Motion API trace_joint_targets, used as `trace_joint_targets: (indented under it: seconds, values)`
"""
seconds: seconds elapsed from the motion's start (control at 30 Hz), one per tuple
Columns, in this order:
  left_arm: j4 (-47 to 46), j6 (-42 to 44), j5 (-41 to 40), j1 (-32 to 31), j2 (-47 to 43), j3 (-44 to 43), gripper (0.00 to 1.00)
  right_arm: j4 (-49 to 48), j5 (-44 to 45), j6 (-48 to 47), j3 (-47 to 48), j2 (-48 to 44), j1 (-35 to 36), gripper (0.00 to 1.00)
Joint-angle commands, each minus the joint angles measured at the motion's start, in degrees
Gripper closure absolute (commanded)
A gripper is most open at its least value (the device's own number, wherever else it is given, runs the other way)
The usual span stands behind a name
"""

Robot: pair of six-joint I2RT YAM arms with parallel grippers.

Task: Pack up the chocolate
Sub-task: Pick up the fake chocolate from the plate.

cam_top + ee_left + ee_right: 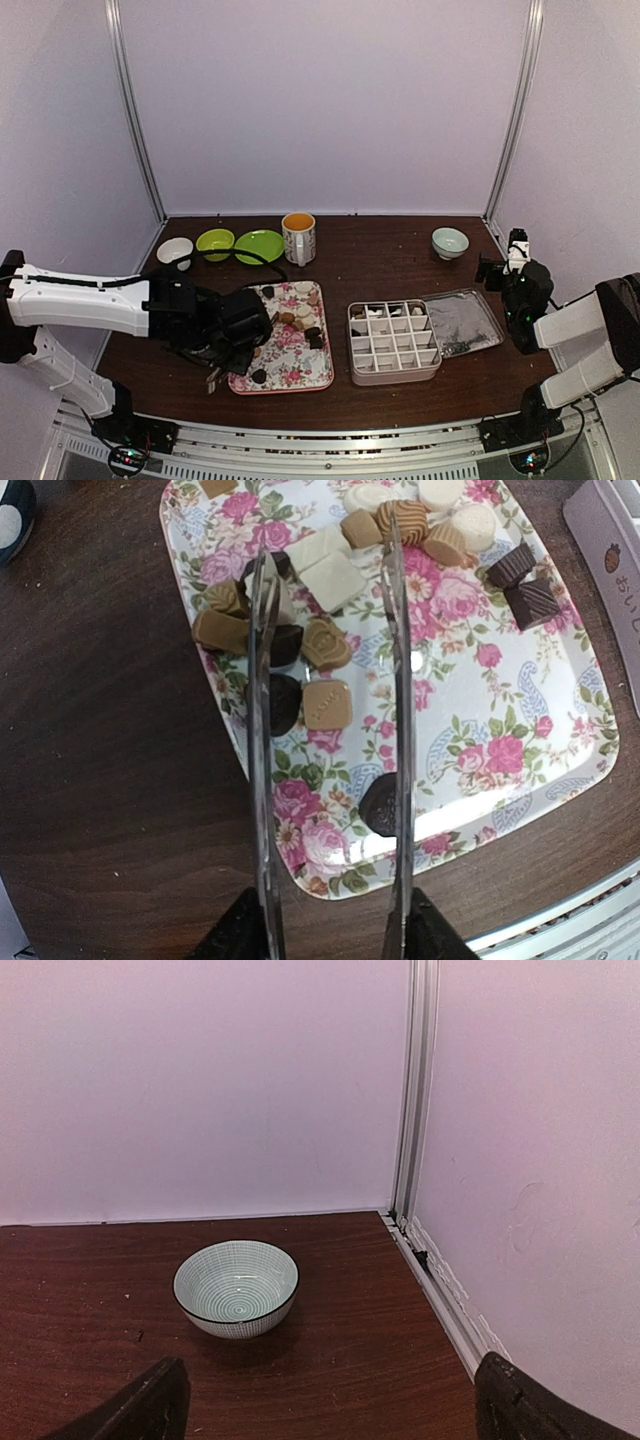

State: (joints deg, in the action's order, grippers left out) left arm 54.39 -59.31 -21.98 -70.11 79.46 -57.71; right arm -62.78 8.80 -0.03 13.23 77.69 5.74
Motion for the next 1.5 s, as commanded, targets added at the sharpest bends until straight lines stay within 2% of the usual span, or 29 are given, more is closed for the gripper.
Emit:
trace_joint_targets:
  seconds: [0.0,0.9,1.2,1.47]
  values:
    - [-2.0,0.8,2.0,0.4,0.8,-1.6,0.54,0.0,0.2,0.0,0.8,0.1,-0.3,0.00]
    - [1.8,1.9,-0.1,0.8,6.2,-5.5,0.58,-0.1,0.3,0.0,0.8,0.1,-0.3,0.00]
    - [9.3,1.7,-1.2,0.8,9.2,-10.4,0.64,0.1,0.2,0.0,0.8,0.1,-0.3,0.00]
    - [11.2,3.4,0.5,0.4,11.8,-13.4,0.57,0.0,0.3,0.0,0.8,0.1,-0.3,0.00]
